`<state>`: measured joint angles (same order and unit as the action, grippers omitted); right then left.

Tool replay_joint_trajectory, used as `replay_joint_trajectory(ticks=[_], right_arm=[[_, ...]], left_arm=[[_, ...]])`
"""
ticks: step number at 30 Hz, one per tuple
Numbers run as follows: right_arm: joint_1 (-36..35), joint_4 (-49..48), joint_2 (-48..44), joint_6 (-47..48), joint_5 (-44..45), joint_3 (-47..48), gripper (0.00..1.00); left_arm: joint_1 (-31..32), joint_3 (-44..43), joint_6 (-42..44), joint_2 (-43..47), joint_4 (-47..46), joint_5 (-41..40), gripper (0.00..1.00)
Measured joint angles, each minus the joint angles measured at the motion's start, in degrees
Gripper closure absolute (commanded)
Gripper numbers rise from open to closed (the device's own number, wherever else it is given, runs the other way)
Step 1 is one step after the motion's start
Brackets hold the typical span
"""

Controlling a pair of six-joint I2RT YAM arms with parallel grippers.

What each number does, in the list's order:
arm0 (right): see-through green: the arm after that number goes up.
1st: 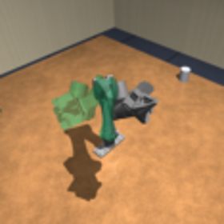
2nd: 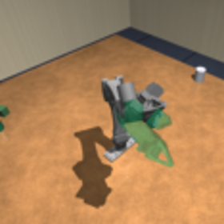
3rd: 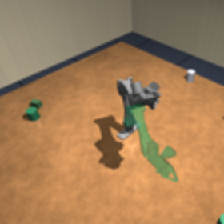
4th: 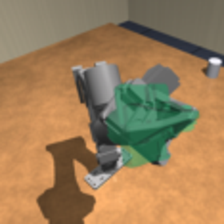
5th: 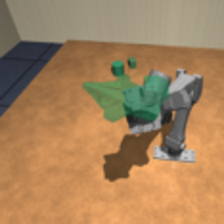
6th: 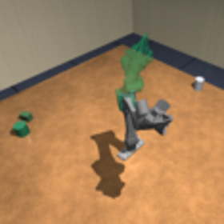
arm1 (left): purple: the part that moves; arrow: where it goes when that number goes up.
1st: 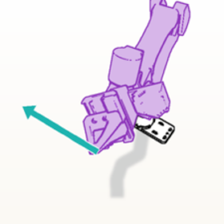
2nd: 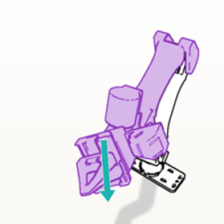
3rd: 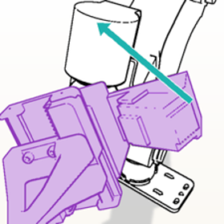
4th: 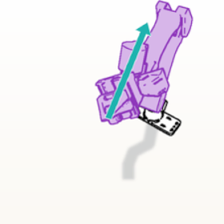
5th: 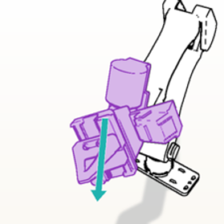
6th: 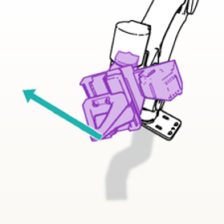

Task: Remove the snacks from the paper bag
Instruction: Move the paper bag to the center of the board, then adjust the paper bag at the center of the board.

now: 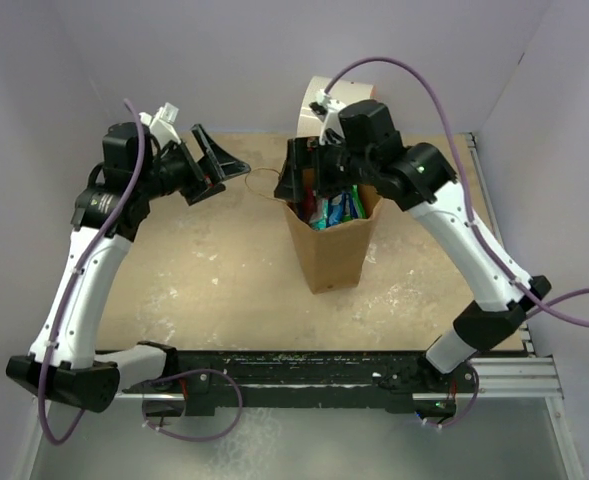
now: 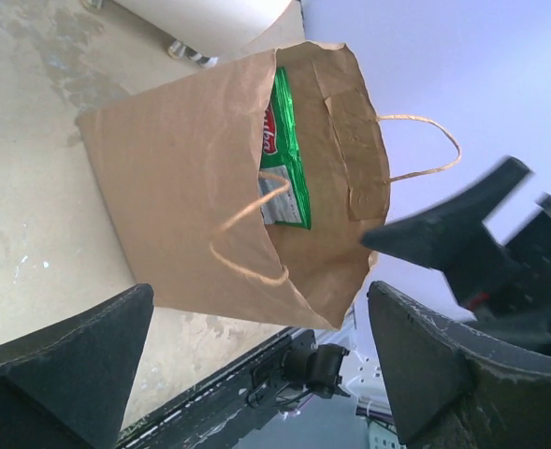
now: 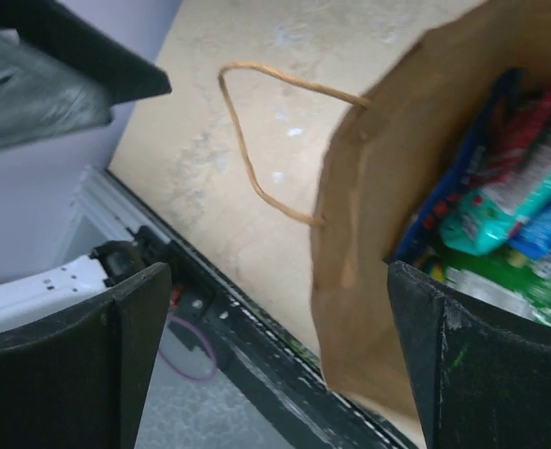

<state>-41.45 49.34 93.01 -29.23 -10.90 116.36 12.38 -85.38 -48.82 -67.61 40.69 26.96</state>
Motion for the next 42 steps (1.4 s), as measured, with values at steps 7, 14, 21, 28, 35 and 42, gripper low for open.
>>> replay_joint_trajectory(ticks=[7,14,21,28,35,42], right_arm=[[0.0,8.8,-6.1,3.8,11.8,2.4,0.01],[3.4,15.0,-7.1,3.8,29.4,4.9,0.01],[18.8,15.5,-6.5,4.1,30.8,5.5,0.00],[26.8,12.0,-6.3,4.9,20.6,1.6,0.10],[27.2,7.5,-3.1,6.3,11.9,0.3,0.50],[27.3,6.8,-1.9,8.1,9.0,0.3,0.86]], left_arm=[[0.0,2.3,-0.7,-6.7,-5.0,6.1,0.01],[0.1,9.8,-6.0,-10.6,-14.3,12.3,0.15],[1.0,11.3,-10.4,-13.2,-22.1,15.5,0.41],[2.0,11.3,-11.8,-13.9,-25.2,16.6,0.72],[2.1,11.0,-11.6,-14.1,-25.8,16.7,0.96],[2.1,8.0,-9.5,-14.3,-23.0,16.4,0.85]])
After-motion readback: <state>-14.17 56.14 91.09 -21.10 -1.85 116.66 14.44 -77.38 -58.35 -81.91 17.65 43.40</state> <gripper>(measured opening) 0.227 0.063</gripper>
